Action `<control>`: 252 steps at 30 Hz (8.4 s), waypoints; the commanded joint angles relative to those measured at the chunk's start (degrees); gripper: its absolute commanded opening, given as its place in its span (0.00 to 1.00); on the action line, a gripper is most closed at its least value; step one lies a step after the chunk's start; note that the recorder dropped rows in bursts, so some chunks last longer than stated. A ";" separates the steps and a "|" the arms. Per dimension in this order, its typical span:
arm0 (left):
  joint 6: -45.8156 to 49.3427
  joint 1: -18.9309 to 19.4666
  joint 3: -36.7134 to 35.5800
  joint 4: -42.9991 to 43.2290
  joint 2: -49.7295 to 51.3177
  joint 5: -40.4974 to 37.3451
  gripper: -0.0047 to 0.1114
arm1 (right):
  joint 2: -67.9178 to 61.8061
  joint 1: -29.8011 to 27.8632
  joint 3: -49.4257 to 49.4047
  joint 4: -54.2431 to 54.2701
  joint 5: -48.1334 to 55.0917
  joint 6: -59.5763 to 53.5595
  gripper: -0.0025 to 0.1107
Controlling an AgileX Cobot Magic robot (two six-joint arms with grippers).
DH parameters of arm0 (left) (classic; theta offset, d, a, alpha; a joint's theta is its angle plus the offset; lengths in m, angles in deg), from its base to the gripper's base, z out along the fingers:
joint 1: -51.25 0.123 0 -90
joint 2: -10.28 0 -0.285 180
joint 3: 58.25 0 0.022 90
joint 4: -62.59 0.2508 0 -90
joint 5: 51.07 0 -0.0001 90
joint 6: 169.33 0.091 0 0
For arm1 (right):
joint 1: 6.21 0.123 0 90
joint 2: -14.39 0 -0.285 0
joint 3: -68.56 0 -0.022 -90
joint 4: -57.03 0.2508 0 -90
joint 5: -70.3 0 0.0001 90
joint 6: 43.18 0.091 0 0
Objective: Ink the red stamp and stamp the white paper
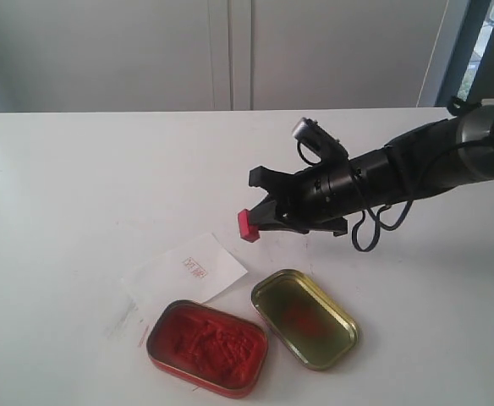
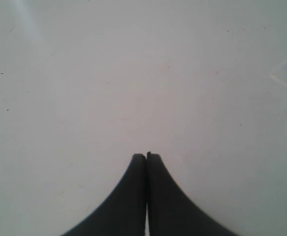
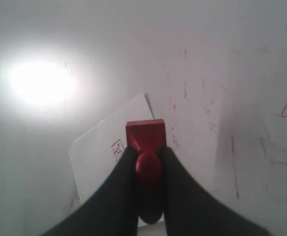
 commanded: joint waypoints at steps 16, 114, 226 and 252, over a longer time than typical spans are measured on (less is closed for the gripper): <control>-0.13 0.00 -0.58 -0.11 -0.22 -0.43 0.04 | -4.95 -0.65 0.35 2.05 0.68 -0.85 0.05; -0.13 0.00 -0.58 -0.11 -0.22 -0.43 0.04 | 8.90 -3.96 0.24 -43.43 -2.07 24.23 0.07; -0.13 0.00 -0.58 -0.11 -0.22 -0.43 0.04 | 39.04 -25.76 -14.55 -77.84 5.19 56.17 0.07; -0.13 0.00 -0.58 -0.11 -0.22 -0.43 0.04 | 61.88 -25.76 -28.32 -77.84 -7.98 56.17 0.07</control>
